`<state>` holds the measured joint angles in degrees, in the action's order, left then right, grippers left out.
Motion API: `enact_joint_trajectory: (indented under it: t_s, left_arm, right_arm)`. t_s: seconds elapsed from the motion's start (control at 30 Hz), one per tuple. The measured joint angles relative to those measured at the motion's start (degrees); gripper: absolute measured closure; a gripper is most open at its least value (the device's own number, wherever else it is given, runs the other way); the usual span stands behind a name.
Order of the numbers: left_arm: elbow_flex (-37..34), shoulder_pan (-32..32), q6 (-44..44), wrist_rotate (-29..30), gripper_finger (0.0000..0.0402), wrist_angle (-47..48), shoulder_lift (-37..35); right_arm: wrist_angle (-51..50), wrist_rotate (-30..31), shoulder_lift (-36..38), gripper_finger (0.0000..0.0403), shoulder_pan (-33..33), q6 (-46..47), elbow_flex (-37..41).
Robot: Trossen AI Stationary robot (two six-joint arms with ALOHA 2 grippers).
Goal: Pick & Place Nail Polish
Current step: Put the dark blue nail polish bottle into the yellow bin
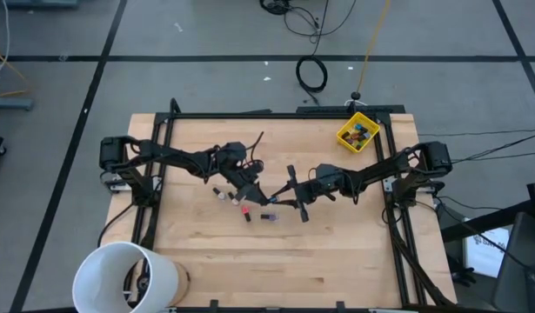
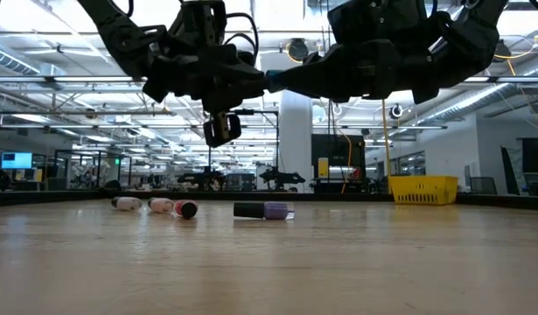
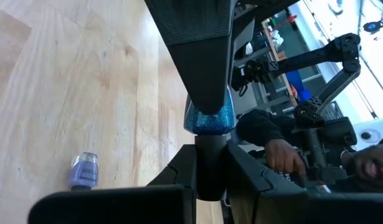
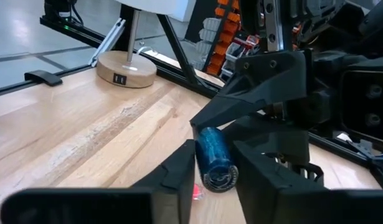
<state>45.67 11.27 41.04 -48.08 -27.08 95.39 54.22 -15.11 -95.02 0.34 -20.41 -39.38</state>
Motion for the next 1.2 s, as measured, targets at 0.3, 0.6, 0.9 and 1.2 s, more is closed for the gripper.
enact_joint_trajectory:
  t_s: [0.3,0.6,0.9,1.2]
  left_arm:
    - [-0.1,-0.5,-5.4,0.8,0.0348,0.0,0.0]
    - [0.0,-0.1,-23.3,4.9,0.0255,-2.0,-2.2]
    - [-0.1,5.7,-34.1,9.2,0.0223,14.3,-10.4]
    - [-0.6,7.9,-42.5,19.1,0.0244,22.7,-24.2]
  right_arm:
    - [-0.5,-0.2,0.0,0.0340,0.0,-1.5,0.0]
    - [-5.7,-1.8,1.8,0.0340,-1.6,2.3,0.1]
    - [-14.9,-7.2,10.1,0.0340,-5.9,14.2,0.3]
    - [-13.4,-3.0,20.7,0.0340,-9.8,22.6,10.0]
